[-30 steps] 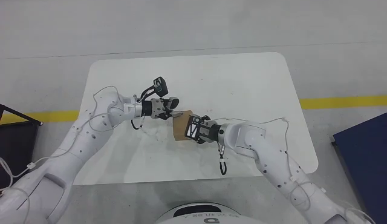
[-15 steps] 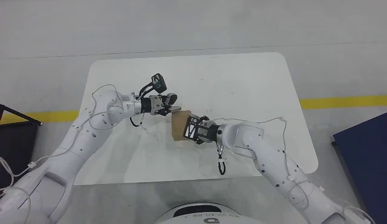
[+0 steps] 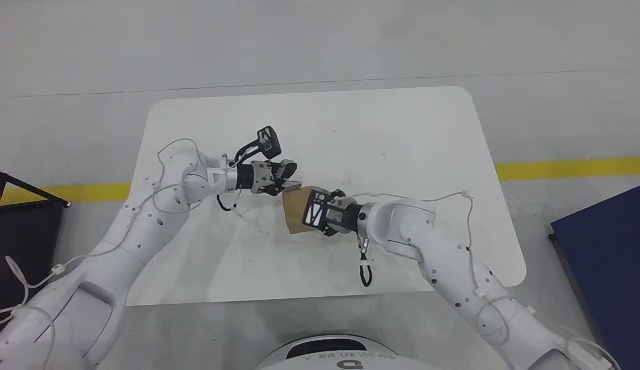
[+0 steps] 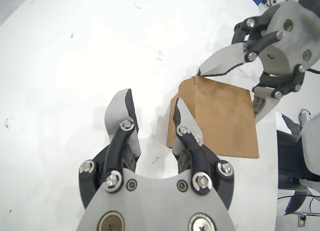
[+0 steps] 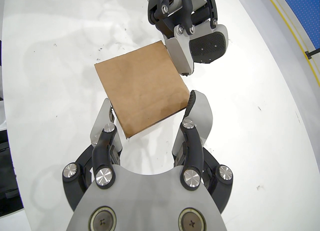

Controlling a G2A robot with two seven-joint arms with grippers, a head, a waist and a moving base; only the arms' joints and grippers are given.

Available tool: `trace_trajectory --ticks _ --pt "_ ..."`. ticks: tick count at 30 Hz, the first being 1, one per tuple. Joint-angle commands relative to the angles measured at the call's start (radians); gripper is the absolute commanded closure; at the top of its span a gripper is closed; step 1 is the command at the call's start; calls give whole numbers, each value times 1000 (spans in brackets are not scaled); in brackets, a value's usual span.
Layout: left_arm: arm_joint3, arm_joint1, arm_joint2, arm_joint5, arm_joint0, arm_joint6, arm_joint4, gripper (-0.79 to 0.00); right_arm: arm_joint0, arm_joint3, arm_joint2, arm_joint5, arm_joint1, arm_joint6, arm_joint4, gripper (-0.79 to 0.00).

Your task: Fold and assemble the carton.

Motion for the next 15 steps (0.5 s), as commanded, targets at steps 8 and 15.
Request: trace_trajectory --ticks 8,15 --pt "22 -4 -14 -4 7 -4 -36 -360 7 10 -5 9 -3 2 -5 -582" --pt "25 1 -36 11 11 -19 -29 -360 8 11 -6 11 -3 1 -6 -591"
